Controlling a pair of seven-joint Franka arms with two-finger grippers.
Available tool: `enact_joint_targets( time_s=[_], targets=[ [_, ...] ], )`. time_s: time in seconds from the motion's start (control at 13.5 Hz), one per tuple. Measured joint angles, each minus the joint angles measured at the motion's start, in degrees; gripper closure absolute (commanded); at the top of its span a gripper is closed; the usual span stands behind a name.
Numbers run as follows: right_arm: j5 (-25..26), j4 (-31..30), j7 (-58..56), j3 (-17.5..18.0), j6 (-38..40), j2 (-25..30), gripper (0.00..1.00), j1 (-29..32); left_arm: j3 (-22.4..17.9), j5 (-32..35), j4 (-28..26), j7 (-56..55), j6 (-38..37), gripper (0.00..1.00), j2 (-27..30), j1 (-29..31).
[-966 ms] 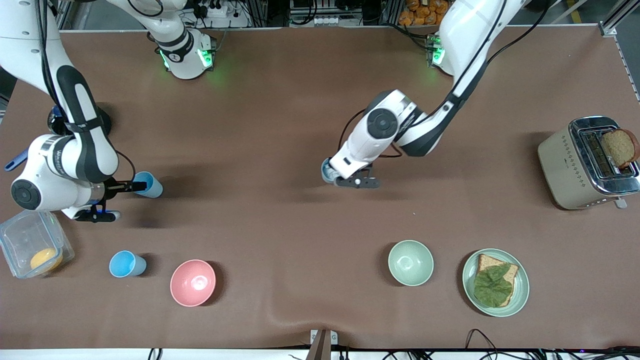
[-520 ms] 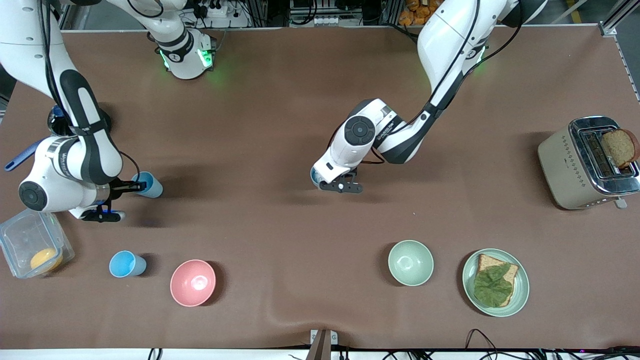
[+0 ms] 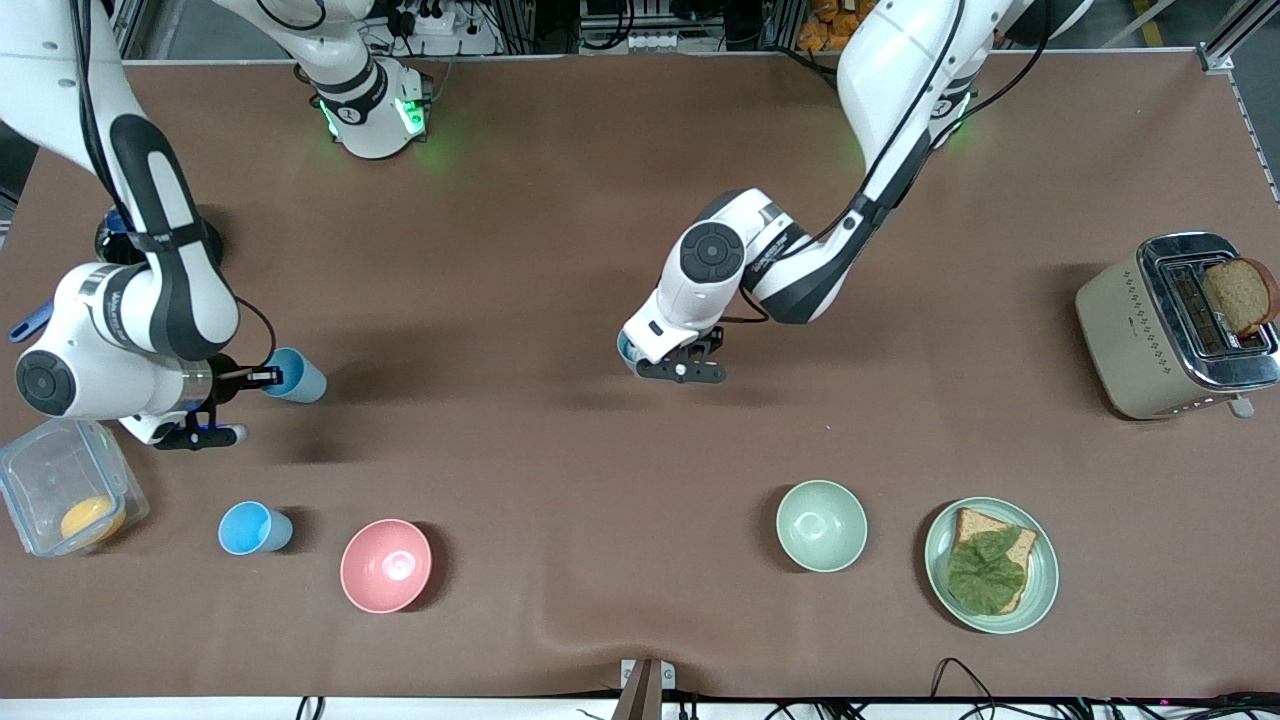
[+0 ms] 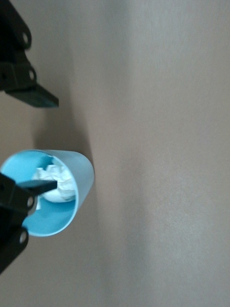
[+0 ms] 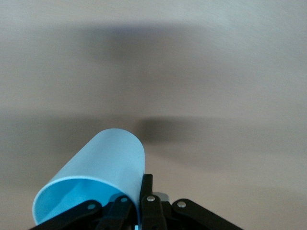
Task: Stack blue cups with both arms
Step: 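Carry the tissue cup to mid-table with the left gripper and set it down, then withdraw the left gripper while the right gripper carries its cup over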
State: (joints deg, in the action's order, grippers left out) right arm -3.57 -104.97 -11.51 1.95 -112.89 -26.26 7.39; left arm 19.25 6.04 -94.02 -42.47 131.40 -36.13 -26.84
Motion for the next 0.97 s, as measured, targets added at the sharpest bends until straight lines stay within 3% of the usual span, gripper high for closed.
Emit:
enact_joint_targets(
  time_s=[0.22,0.45,0.67,0.97],
  targets=[
    [-2.58,2.15,10.67,5.67,2.02,1.26,1.0,-3.09,-0.24,0.06,0.71,-0.7,-6.73,0.0,7.11,1.29],
    [-4.46,6.86,27.25,9.45,4.1,1.39,1.0,-11.0,-0.5,0.18,0.86,-0.7,-14.16,0.0,15.04,6.44],
    [-9.83,8.69,36.12,9.83,3.99,1.37,1.0,-19.66,-0.83,0.3,0.91,-0.66,-20.6,0.0,21.45,13.99],
    [-10.84,14.36,45.87,9.8,2.86,-2.43,1.0,-27.97,-1.04,0.47,0.88,8.38,-28.4,0.0,27.48,25.32]
  ],
)
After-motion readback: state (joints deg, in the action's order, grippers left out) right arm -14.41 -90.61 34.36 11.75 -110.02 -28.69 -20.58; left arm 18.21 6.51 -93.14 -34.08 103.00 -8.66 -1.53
